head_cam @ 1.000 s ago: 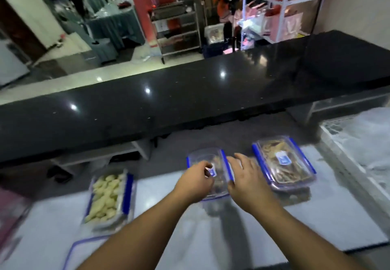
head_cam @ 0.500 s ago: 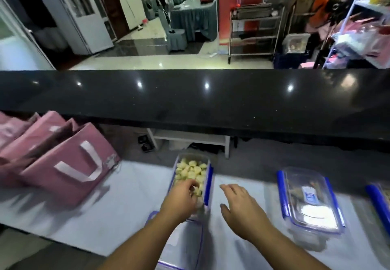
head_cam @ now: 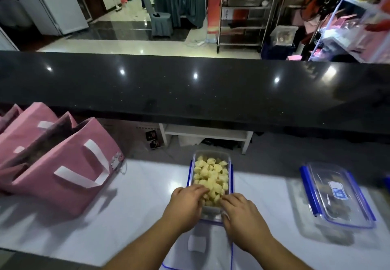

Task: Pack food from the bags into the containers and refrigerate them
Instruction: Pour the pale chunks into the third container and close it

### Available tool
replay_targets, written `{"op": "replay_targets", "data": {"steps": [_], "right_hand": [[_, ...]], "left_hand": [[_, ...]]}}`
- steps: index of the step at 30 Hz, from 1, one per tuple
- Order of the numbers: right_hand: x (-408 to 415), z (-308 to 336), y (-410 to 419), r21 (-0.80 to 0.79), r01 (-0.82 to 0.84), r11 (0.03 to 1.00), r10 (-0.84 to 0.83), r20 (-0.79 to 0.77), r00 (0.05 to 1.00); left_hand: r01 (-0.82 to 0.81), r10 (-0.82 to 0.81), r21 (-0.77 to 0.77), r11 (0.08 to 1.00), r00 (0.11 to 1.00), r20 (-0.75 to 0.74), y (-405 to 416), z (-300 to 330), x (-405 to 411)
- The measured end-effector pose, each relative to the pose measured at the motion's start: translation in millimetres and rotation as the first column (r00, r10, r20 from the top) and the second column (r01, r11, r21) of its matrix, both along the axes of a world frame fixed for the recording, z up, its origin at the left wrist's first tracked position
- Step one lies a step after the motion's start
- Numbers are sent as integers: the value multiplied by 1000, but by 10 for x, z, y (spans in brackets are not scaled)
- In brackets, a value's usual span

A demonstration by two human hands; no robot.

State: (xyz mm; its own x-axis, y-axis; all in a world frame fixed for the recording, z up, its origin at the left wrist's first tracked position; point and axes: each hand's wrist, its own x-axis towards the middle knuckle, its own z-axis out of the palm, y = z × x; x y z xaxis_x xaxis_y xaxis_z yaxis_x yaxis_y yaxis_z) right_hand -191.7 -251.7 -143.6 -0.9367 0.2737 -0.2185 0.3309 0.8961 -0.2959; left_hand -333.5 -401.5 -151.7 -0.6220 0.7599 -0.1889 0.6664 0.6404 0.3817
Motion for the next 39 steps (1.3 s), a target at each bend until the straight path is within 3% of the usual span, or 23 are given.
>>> {"op": "replay_targets", "data": {"steps": [8,14,22,32,37,39], "right_hand": [[-1,-73,44,91,58,994,-65,72,995],[70,-55,102,85,103,991,-109,71,992],[-16,-37,111,19,138,990,-139,44,989],[-52,-66,92,19,173,985,-174,90,981],[-106,-114,54,39,191,981,-194,72,978],[-100,-133,51,37,202,979,-204,58,977]], "left_hand": [[107,-108,-40,993,994,-23,89,-45,-16],[37,-34,83,996,999,-31,189,-10,-234],[-29,31,-24,999,994,104,542,-80,-450],[127,-120,-139,982,991,56,724,-56,-533],[114,-112,-17,993,991,79,564,-119,-555],[172,-168,-56,984,983,71,471,-133,-527]]}}
